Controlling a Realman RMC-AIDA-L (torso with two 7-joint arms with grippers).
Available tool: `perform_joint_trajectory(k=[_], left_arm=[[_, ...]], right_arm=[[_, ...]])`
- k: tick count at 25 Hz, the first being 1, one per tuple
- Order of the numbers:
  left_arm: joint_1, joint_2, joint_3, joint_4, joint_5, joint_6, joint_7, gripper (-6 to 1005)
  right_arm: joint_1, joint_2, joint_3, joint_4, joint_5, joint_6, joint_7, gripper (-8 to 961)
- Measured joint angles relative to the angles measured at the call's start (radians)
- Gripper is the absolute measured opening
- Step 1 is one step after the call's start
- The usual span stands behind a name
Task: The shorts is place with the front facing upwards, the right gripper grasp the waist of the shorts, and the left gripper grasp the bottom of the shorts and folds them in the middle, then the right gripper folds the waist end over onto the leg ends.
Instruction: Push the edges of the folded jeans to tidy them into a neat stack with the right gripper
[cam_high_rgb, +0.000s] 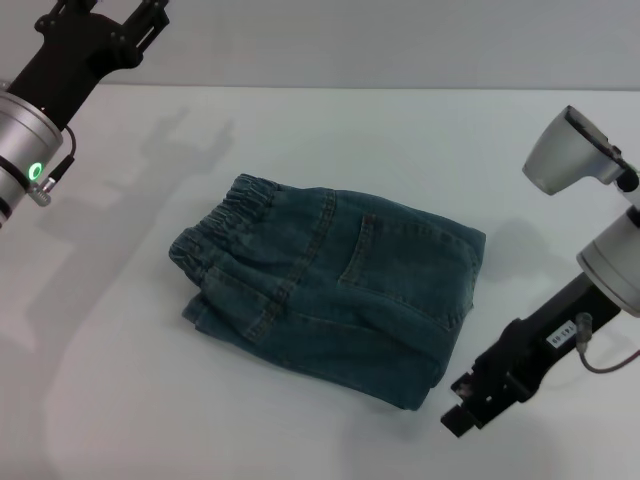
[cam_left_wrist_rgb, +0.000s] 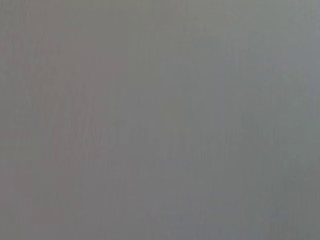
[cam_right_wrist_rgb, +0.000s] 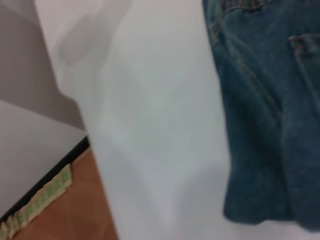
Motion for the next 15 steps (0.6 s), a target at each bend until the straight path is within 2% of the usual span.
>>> perform_joint_trajectory(k=[15], left_arm=[[-0.028, -0.001, 0.003, -0.070, -0.020, 0.016, -0.001, 751]], right_arm=[[0.002, 0.003, 0.016, 0.001, 0.004, 0.161, 0.006, 579]])
